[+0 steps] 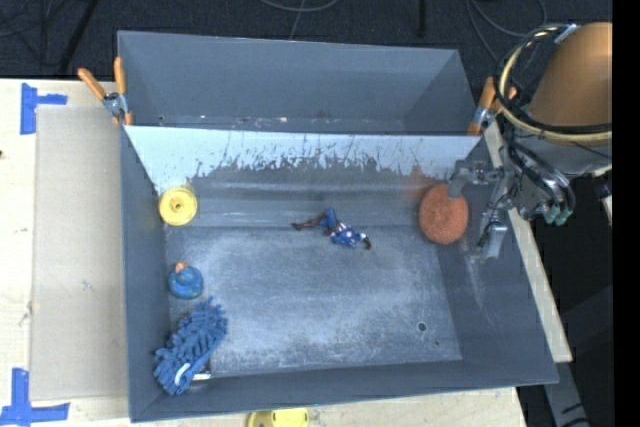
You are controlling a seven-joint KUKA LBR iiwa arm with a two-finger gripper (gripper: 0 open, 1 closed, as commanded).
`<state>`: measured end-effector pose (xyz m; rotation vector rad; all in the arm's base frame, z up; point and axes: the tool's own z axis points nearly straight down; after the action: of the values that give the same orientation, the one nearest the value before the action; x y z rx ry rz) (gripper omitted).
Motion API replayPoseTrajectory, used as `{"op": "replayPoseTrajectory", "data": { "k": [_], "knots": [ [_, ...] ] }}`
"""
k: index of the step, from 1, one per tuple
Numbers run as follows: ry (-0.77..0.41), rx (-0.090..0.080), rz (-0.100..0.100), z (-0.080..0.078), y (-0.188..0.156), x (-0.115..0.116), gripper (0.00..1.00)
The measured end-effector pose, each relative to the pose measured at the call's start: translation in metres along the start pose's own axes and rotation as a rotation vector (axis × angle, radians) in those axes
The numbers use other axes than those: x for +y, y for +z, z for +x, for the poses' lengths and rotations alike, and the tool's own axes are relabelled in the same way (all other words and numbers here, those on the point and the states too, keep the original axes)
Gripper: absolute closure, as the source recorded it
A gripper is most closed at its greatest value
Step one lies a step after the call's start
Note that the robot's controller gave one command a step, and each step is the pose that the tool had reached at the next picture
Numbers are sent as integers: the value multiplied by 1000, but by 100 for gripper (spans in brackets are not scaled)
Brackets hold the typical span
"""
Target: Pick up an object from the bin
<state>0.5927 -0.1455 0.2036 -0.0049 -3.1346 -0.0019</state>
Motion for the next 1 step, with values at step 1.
{"op": "replayPoseTrajectory", "data": {
  "k": [1],
  "knots": [
    [-4, -8, 1, -2, -5, 1, 0]
  ]
}}
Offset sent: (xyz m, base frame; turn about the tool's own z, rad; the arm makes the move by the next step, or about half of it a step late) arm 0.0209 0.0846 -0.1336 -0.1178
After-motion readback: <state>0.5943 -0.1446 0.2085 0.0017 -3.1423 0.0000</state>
